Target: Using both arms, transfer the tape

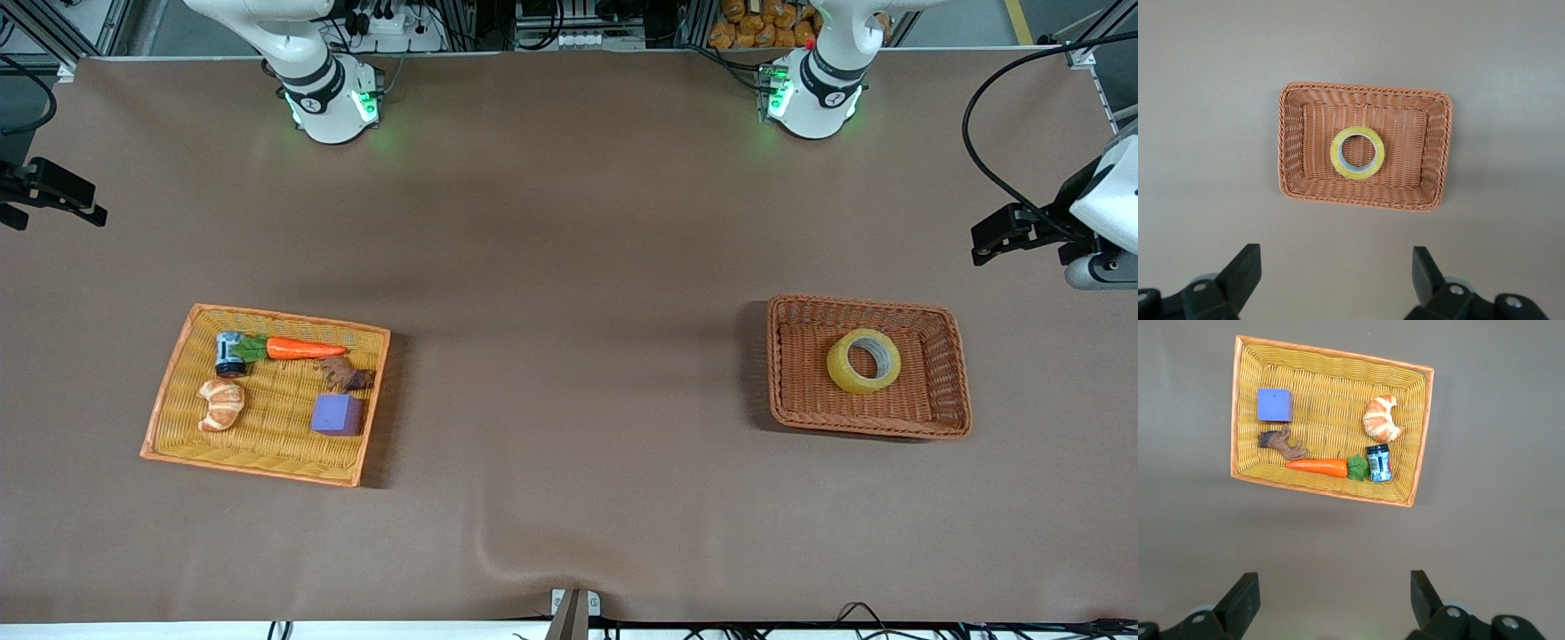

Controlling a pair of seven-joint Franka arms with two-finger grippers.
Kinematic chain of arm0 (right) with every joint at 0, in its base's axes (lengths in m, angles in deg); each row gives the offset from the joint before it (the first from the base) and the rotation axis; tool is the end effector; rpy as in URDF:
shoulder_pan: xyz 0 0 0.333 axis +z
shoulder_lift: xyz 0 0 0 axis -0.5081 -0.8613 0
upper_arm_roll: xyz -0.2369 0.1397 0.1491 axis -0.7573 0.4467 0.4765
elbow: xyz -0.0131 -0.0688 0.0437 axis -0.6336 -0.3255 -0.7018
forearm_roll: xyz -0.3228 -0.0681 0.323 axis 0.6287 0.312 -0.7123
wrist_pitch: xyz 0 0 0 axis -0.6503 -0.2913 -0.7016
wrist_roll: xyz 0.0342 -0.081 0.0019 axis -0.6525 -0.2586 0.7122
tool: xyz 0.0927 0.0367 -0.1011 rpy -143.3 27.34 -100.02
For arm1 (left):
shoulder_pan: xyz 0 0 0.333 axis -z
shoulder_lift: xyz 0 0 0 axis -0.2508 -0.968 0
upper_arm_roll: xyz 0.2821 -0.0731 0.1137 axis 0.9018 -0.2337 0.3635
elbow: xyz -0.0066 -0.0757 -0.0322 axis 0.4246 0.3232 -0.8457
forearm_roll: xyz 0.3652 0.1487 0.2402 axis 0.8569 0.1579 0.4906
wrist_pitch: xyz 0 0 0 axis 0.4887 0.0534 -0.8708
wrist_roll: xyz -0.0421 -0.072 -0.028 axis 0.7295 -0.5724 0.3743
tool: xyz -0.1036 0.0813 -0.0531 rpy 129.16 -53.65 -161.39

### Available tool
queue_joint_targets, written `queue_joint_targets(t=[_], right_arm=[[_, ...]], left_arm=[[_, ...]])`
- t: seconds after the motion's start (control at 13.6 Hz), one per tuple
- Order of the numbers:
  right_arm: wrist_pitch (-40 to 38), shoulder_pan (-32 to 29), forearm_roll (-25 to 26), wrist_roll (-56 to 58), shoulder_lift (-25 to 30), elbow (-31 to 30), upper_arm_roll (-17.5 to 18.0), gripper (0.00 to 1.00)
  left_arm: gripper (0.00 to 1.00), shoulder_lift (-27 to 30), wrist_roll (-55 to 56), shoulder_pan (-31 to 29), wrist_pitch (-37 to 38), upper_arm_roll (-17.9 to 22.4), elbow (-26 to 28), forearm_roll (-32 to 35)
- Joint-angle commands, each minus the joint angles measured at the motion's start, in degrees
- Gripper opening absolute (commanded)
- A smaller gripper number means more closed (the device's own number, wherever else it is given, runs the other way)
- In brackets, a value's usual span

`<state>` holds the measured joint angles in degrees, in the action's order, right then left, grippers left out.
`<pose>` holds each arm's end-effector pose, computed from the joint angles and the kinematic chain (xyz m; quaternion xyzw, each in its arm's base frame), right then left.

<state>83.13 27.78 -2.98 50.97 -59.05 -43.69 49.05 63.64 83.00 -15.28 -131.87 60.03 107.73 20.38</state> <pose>0.5997 -0.0689 0.5970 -0.9997 -0.0147 0.0178 0.0109 0.6466 -0.0368 0.5857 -0.9993 0.0146 0.0071 0.0346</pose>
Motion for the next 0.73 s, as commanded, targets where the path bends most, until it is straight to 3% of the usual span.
queue_joint_targets(t=[0.0,0.15,0.66], right_arm=[[-0.26,0.29,0.62,0.38,-0.21,0.98,-0.13,1.00],[-0.26,0.20,0.71,0.38,-0.21,0.98,-0.13,1.00],[0.00,0.46,0.54,0.38,-0.21,0.98,-0.13,1.00]], left_arm=[[1.00,1.53,0.47,2.06,1.48,2.26,0.55,-1.30],[1.00,1.80,0.47,3.30,1.84,4.90,0.46,-4.10],[1.00,1.62,0.47,3.48,5.43,4.20,0.29,-4.20]])
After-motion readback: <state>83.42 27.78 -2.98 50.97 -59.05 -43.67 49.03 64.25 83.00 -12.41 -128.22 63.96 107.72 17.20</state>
